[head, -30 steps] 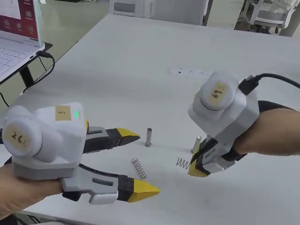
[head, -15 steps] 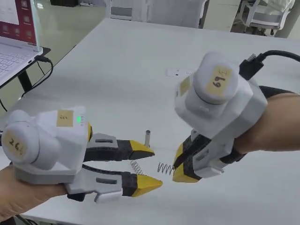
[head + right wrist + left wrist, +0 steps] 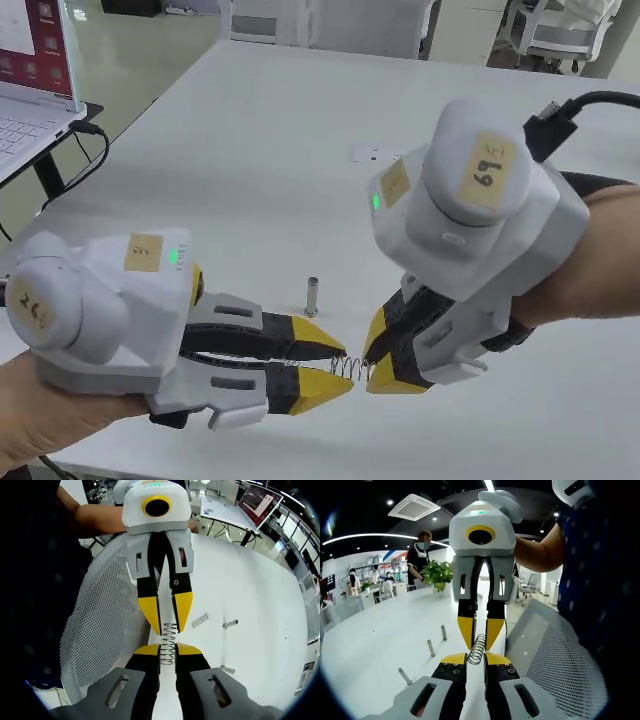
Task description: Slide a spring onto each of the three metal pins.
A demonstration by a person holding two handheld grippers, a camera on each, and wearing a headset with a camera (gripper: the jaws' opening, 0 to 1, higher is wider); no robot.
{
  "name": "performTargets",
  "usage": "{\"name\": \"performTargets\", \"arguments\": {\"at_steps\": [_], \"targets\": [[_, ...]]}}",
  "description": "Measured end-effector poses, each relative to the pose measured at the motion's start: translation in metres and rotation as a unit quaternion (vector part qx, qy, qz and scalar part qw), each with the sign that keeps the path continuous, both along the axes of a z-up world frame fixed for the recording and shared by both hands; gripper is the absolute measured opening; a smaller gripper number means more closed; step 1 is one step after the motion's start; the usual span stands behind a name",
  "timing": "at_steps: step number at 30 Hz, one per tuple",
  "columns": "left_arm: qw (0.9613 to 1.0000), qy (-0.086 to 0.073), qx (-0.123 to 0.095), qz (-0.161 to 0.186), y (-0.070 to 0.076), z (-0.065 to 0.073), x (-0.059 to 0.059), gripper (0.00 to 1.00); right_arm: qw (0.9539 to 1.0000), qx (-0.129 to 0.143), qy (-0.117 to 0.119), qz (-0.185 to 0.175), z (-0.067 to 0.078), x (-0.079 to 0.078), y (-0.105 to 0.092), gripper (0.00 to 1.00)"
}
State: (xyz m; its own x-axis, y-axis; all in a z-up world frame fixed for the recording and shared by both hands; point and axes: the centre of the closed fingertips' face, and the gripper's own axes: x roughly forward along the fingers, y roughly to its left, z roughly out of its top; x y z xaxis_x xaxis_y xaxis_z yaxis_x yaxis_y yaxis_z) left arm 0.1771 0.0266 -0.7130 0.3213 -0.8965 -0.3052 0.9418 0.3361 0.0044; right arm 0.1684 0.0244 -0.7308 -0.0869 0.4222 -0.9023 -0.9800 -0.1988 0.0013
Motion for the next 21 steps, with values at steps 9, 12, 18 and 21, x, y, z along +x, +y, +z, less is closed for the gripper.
{"name": "performTargets", "arguments": {"at_steps": [9,12,18,21], "targets": [[1.0000,-0.002,-0.004,-0.008,-0.001,0.001,-0.003,0.03,0.9999,0.008,0.007,0.002,0.006,-0.001,-0.001,0.08],[0.9999,-0.004,-0.010,-0.006,-0.001,0.003,-0.002,0.03,0.9999,0.016,0.007,0.000,0.010,0.000,0.000,0.08],[0.9999,-0.007,-0.011,-0.007,-0.001,0.005,-0.001,0.03,0.9997,0.025,0.007,-0.005,0.015,0.001,0.001,0.08],[0.9998,-0.002,-0.019,-0.007,-0.002,0.007,-0.001,0.03,0.9996,0.028,0.004,-0.002,0.017,0.000,0.000,0.08]]}}
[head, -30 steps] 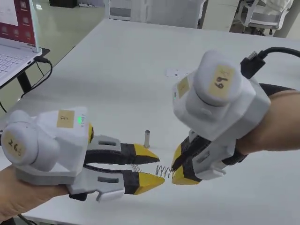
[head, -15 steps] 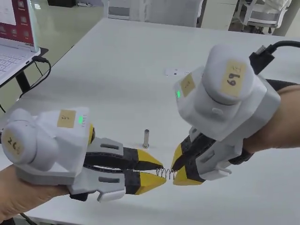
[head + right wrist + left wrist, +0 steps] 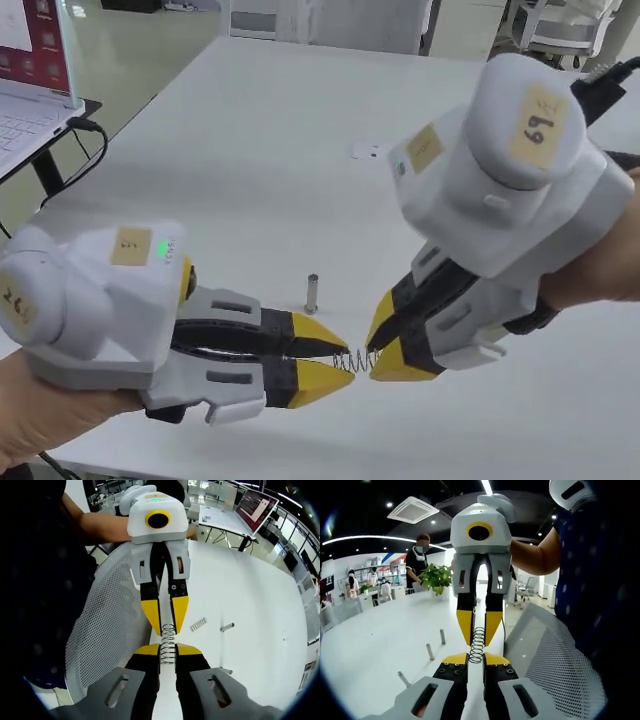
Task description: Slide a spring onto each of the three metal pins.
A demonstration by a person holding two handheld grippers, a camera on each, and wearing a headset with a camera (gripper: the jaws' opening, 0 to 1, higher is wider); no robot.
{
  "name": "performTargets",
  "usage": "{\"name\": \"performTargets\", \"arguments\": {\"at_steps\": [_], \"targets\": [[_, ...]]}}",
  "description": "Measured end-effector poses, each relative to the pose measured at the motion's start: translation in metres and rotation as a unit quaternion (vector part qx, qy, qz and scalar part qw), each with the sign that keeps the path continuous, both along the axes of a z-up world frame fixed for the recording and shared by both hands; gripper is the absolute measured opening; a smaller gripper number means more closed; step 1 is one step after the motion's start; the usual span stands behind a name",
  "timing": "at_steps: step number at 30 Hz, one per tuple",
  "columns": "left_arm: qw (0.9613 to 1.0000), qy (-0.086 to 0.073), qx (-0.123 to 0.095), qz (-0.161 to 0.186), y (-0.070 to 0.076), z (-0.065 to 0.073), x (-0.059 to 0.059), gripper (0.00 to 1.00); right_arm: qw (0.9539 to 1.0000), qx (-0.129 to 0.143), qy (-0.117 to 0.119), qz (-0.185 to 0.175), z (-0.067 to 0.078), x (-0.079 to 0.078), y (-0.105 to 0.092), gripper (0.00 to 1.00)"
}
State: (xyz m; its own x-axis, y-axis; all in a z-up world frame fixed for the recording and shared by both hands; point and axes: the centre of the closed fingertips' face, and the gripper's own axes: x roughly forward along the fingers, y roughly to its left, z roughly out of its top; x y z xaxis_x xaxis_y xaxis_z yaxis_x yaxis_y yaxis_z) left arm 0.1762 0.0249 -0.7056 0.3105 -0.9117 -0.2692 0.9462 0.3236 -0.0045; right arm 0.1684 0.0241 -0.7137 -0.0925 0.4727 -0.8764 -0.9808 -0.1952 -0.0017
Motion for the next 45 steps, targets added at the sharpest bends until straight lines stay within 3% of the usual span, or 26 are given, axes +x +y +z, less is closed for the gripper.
{"name": "performTargets", "arguments": {"at_steps": [12,22,35,45], "targets": [[1.0000,0.006,-0.008,-0.001,0.001,0.002,-0.001,0.02,0.9999,0.006,0.011,-0.004,-0.002,-0.001,0.001,0.08],[0.9999,0.005,-0.016,0.001,0.002,0.008,-0.001,0.02,1.0000,-0.001,0.006,-0.004,-0.009,0.001,-0.001,0.09],[1.0000,0.002,-0.004,0.003,0.001,0.003,-0.001,0.02,0.9996,0.020,-0.002,-0.020,0.010,-0.001,0.007,0.08],[1.0000,0.002,0.002,-0.006,-0.005,0.000,-0.004,0.03,0.9994,0.034,-0.010,-0.008,0.020,-0.010,0.020,0.08]]}}
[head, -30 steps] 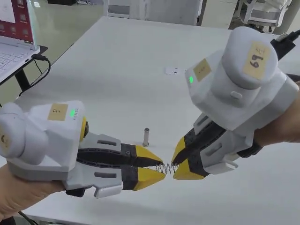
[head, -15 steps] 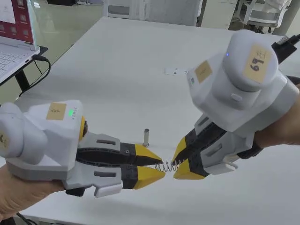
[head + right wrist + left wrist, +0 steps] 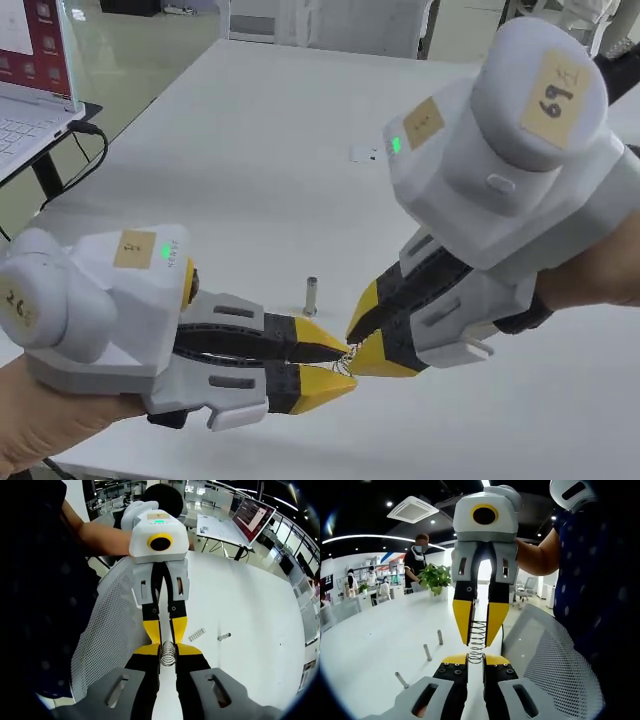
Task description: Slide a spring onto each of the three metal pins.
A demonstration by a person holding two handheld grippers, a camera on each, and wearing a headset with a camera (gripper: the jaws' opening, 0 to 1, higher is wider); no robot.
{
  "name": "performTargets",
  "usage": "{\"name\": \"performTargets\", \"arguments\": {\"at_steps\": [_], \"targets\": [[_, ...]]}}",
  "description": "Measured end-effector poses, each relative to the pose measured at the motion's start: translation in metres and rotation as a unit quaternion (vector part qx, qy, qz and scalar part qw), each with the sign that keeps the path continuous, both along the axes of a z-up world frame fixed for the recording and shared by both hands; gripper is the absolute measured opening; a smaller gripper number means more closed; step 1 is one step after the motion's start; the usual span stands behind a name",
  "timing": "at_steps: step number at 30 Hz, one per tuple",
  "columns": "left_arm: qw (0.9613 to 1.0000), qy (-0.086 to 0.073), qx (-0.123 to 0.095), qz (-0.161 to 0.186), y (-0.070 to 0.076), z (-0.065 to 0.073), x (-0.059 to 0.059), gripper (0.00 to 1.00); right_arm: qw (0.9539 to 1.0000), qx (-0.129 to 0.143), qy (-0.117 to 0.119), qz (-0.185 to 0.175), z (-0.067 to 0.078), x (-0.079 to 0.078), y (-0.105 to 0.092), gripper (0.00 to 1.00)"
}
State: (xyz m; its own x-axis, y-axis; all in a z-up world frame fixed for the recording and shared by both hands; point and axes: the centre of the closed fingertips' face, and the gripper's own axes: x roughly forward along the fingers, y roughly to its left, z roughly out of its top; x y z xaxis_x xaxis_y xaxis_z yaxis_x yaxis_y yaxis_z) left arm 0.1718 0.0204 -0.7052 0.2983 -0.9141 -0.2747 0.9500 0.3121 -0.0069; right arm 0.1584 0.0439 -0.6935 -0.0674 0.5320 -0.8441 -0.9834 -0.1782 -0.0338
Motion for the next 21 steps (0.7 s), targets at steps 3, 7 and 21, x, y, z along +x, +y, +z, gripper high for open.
{"name": "performTargets", "arguments": {"at_steps": [3,7,21], "targets": [[1.0000,-0.002,0.002,-0.001,-0.0012,-0.0004,-0.0001,0.03,1.0000,-0.004,-0.006,0.004,-0.0007,-0.0001,-0.0003,0.08],[1.0000,-0.005,0.003,0.001,-0.0004,-0.0008,0.0011,0.03,0.9998,-0.011,-0.013,0.007,-0.0020,0.0015,-0.0019,0.08],[1.0000,-0.006,0.004,0.001,0.0012,-0.0025,0.0035,0.02,0.9992,-0.038,-0.009,0.004,-0.0090,0.0065,-0.0083,0.08]]}}
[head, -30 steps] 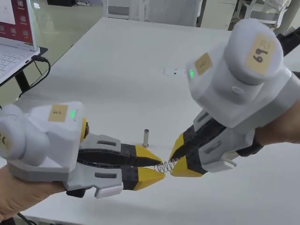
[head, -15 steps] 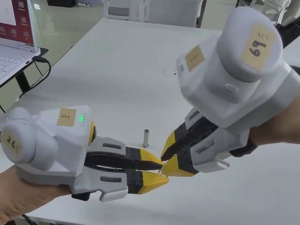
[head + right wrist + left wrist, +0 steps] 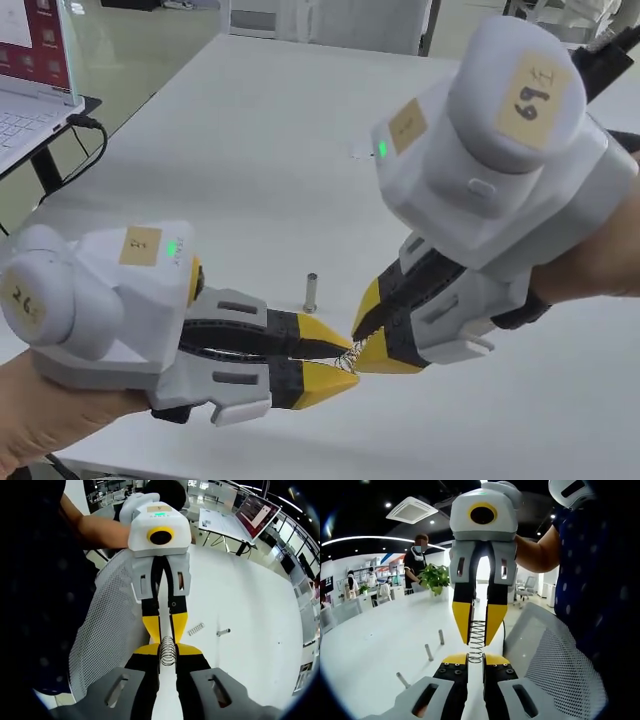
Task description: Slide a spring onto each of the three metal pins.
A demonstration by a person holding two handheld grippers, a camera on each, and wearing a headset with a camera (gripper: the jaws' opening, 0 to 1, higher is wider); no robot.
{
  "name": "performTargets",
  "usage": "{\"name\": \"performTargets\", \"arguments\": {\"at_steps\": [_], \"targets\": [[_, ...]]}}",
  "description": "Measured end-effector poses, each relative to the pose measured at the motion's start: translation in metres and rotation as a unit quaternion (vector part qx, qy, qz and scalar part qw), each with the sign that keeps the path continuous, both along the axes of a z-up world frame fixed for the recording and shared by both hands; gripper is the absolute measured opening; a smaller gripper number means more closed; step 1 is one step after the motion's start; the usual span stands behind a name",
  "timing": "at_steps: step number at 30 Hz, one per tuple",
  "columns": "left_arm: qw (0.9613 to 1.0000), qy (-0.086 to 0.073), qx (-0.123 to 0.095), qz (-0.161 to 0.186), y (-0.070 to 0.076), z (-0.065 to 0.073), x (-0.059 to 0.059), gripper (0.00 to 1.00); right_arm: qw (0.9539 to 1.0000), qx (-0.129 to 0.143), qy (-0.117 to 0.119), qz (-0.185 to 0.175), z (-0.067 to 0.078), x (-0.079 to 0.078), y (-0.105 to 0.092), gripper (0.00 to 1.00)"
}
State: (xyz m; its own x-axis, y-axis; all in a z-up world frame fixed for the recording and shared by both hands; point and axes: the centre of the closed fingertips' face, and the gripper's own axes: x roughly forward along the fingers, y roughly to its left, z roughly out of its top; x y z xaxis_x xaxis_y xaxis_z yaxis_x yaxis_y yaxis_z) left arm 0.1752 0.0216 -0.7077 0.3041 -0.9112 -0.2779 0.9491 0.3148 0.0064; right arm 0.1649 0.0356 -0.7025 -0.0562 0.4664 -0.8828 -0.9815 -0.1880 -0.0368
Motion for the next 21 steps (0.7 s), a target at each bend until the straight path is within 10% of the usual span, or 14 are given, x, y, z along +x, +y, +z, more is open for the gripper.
{"name": "performTargets", "arguments": {"at_steps": [21], "targets": [[0.9994,0.014,-0.009,0.029,0.011,0.001,0.007,0.18,0.9990,-0.028,-0.010,-0.033,0.000,0.028,-0.020,0.08]]}}
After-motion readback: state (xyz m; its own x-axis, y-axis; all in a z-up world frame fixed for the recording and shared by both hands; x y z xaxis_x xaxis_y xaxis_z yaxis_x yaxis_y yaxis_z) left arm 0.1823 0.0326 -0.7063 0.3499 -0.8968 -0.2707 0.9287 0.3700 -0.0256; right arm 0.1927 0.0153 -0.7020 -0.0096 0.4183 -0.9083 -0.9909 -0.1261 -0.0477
